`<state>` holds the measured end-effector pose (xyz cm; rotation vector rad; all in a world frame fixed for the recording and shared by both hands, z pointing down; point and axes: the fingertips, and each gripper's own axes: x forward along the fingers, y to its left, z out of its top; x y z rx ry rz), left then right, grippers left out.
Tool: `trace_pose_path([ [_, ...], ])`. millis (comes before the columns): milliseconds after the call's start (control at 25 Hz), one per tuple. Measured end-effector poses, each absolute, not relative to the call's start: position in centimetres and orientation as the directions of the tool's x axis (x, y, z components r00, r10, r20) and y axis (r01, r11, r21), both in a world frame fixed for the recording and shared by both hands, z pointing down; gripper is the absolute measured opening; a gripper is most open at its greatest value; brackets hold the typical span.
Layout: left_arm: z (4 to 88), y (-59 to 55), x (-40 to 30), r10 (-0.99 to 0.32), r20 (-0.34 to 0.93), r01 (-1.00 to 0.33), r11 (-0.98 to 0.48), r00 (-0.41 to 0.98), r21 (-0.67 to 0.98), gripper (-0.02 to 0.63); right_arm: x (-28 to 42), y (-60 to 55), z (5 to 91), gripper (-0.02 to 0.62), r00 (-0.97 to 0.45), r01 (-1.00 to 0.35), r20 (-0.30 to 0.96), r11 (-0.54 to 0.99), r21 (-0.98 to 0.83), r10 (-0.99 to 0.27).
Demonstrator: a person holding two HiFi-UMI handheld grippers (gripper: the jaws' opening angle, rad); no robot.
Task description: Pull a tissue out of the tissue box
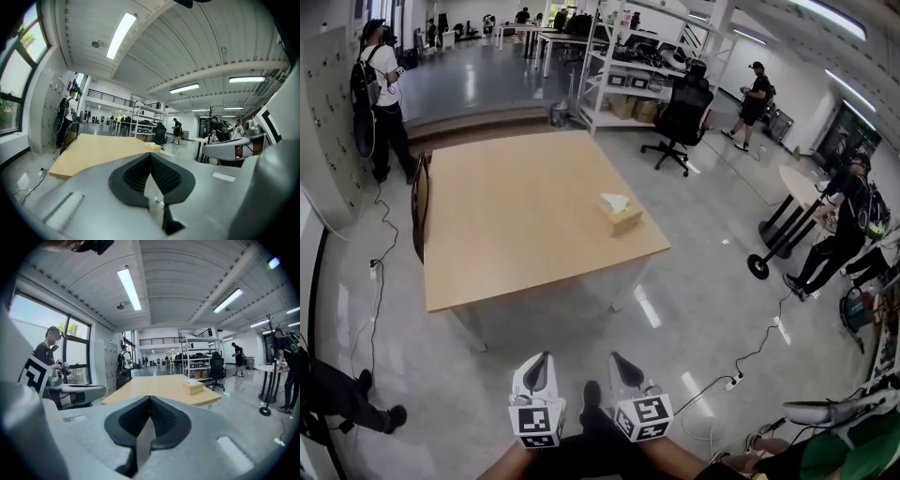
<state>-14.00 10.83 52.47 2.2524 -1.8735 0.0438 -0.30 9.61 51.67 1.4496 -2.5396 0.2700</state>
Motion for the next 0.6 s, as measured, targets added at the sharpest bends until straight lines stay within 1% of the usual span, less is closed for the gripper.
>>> trace_pose_path([
  [320,52.4,5.5,-13.4,-0.976,0.179,-0.988,-0.109,0.127,0.109,0.018,-0.2,3.4,52.1,-0.009,-0.557,-0.825,0.265,0.560,-0.075,-0.787],
  [600,51.7,0.3,-10.7,-0.975,0.197,-0.992,-0.087,0.105,0.096,0.018,2.3,-2.4,51.8,-0.009,-0.578,-0.812,0.259,0.577,-0.087,-0.774],
])
